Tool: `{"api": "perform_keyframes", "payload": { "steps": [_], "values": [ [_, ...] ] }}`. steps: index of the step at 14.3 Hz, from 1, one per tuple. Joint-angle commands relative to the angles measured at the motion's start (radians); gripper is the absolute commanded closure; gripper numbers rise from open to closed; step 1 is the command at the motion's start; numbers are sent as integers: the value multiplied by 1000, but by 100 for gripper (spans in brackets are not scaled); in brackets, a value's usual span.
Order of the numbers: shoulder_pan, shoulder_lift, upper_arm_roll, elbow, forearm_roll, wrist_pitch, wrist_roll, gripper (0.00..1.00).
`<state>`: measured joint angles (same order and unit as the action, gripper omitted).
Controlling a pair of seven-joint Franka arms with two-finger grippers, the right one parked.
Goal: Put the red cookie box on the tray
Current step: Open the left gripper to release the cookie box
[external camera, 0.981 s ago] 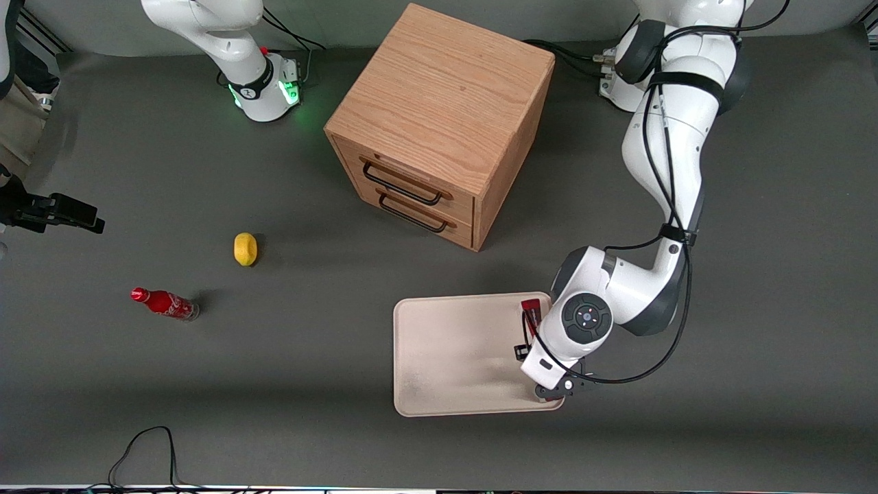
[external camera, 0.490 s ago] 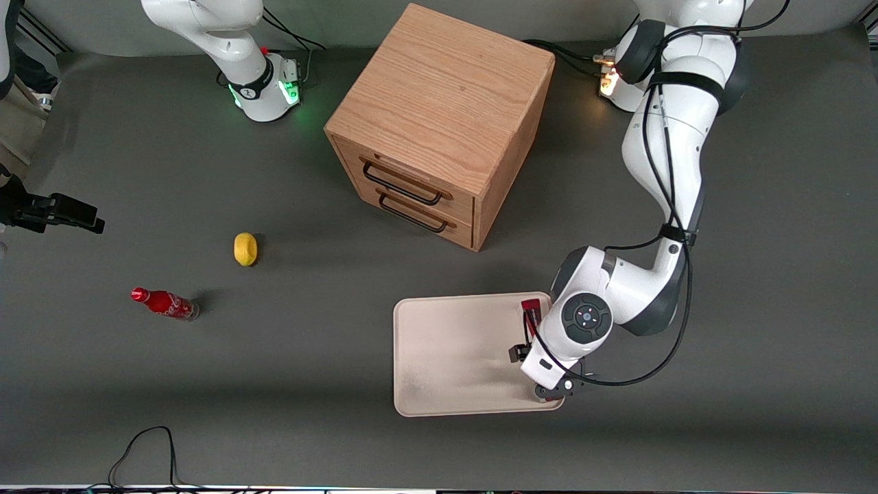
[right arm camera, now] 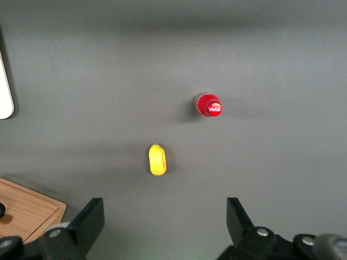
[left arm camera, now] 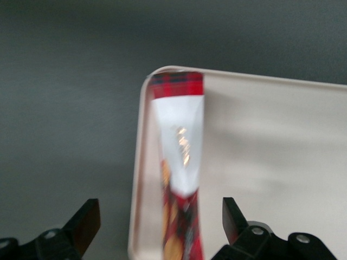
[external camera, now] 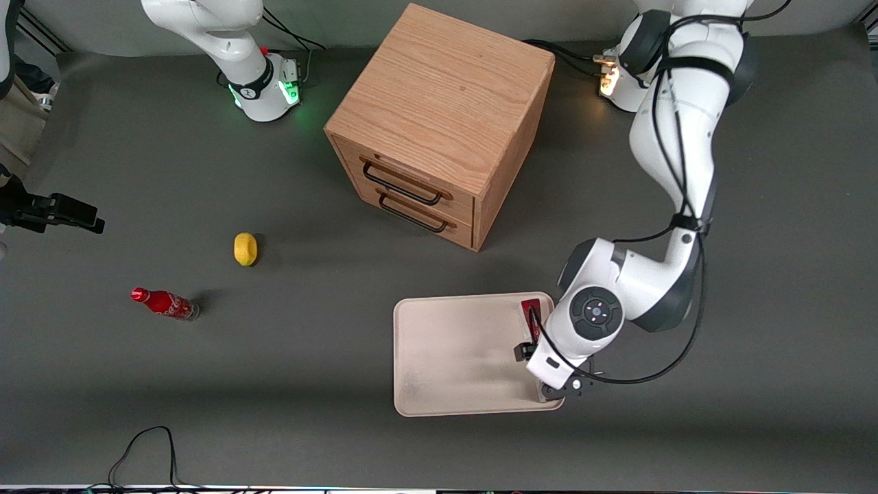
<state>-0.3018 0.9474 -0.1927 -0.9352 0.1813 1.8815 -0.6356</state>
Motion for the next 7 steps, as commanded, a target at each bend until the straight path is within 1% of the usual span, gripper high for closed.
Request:
{"api": "perform_keyframes", "payload": {
  "steps": [1, 2, 3, 7],
  "values": [
    [32, -184, 6, -137, 4, -94, 60, 0],
    [53, -246, 4, -192, -3, -97, 97, 0],
    [73, -319, 4, -280, -3, -84, 109, 0],
    [110, -637, 21, -609, -13, -67, 111, 0]
  ]
}}
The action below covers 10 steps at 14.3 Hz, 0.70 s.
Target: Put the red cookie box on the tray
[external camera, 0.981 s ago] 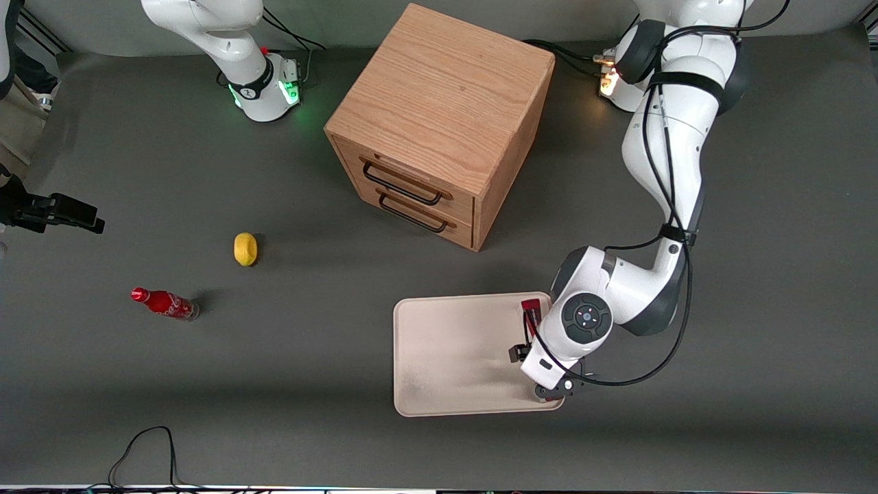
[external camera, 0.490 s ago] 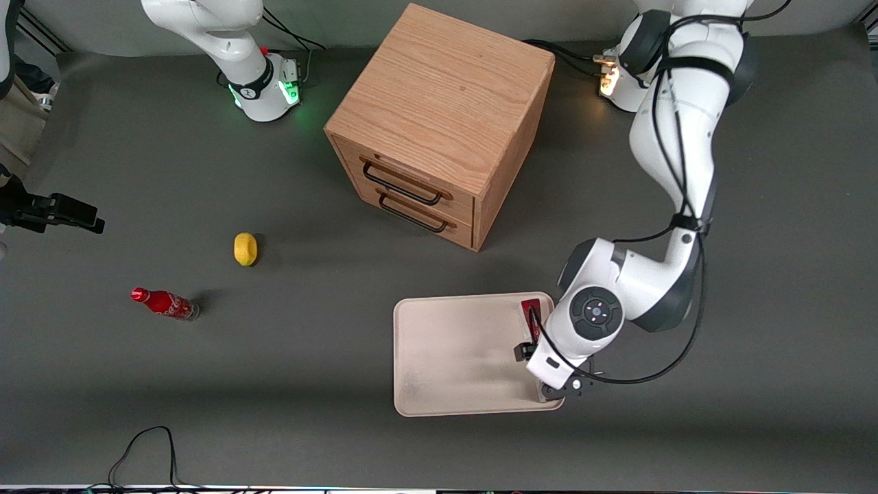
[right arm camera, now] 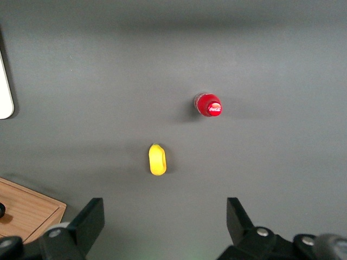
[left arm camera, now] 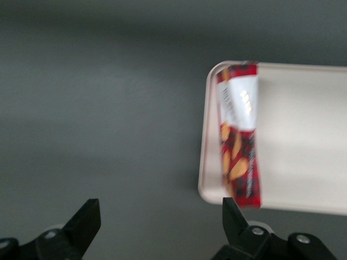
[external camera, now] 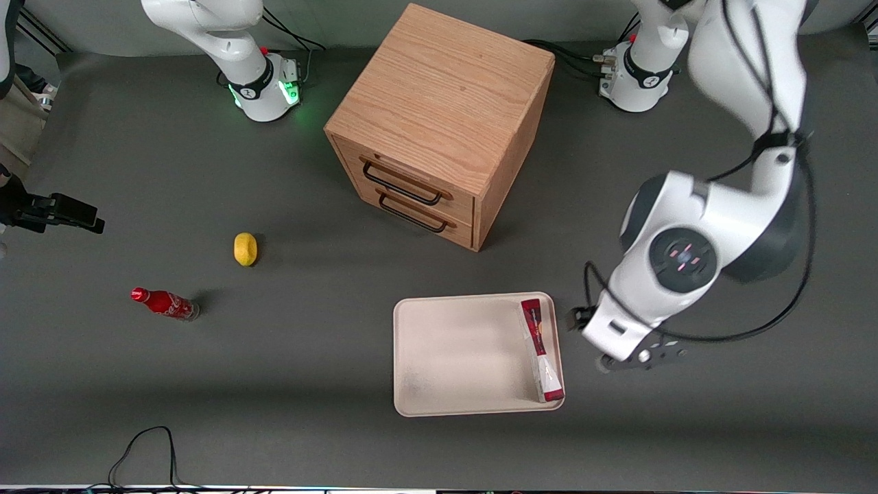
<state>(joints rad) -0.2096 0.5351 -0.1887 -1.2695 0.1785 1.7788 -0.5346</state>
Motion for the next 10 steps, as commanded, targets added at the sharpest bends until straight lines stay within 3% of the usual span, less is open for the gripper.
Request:
{"api": "perform_keyframes", "payload": {
  "steps": [1, 5, 8, 10],
  "values": [
    [22, -291, 29, -336, -23, 40, 13, 0],
    [-40, -498, 210, -513, -65, 34, 188, 0],
    [-80, -592, 346, -556, -68, 4, 275, 0],
    [-76, -606, 389, -553, -111, -27, 330, 0]
  ]
}}
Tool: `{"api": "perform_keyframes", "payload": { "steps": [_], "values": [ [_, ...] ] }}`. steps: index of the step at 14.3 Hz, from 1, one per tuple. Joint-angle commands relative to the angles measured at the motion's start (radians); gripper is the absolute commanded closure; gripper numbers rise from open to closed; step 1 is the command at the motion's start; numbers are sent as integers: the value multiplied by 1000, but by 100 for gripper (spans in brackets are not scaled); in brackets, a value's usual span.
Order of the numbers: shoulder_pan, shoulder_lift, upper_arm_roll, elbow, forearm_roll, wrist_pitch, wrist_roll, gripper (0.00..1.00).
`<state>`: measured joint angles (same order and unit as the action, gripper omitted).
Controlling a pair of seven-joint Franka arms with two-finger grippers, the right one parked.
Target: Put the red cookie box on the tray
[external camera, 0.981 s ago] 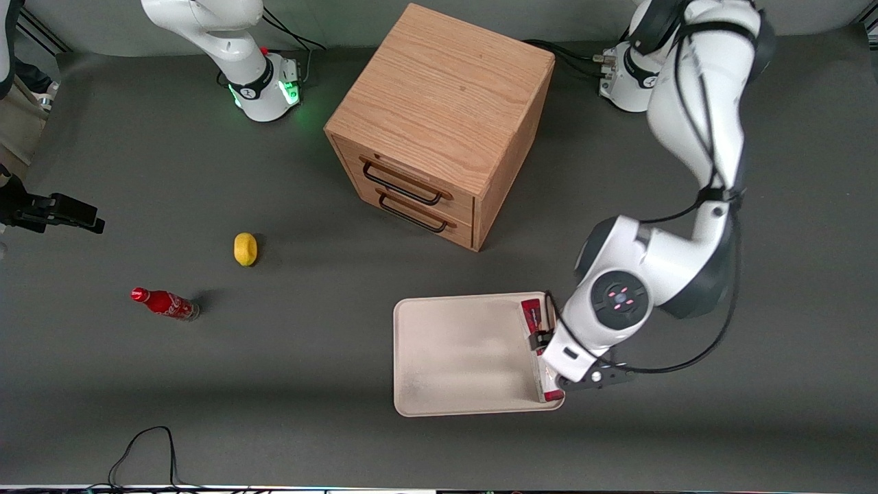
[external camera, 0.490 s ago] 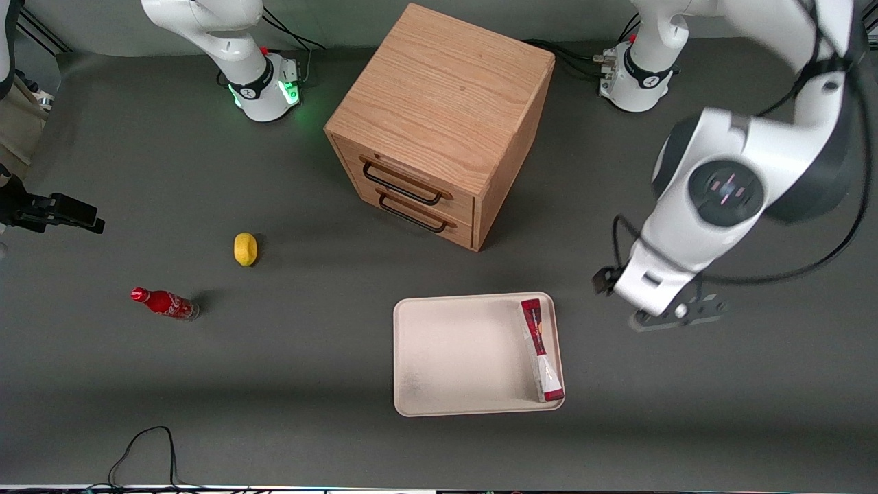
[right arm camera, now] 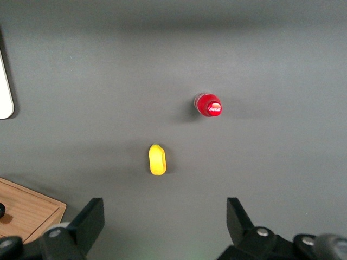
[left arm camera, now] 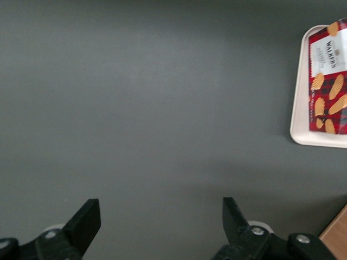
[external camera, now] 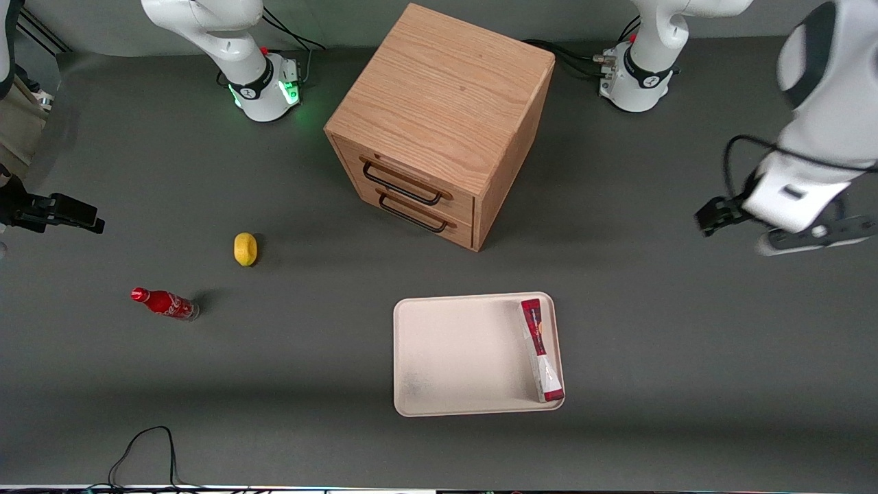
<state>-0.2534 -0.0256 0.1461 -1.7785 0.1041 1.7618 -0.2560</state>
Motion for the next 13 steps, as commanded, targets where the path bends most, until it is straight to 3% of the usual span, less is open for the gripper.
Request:
{"api": "perform_keyframes", "payload": {
  "steps": [1, 4, 13],
  "values": [
    [-24, -46, 61, -39, -50, -15, 70, 0],
    [9, -40, 58, 0, -53, -56, 70, 0],
    [152, -33, -75, 53, -47, -113, 70, 0]
  ]
}}
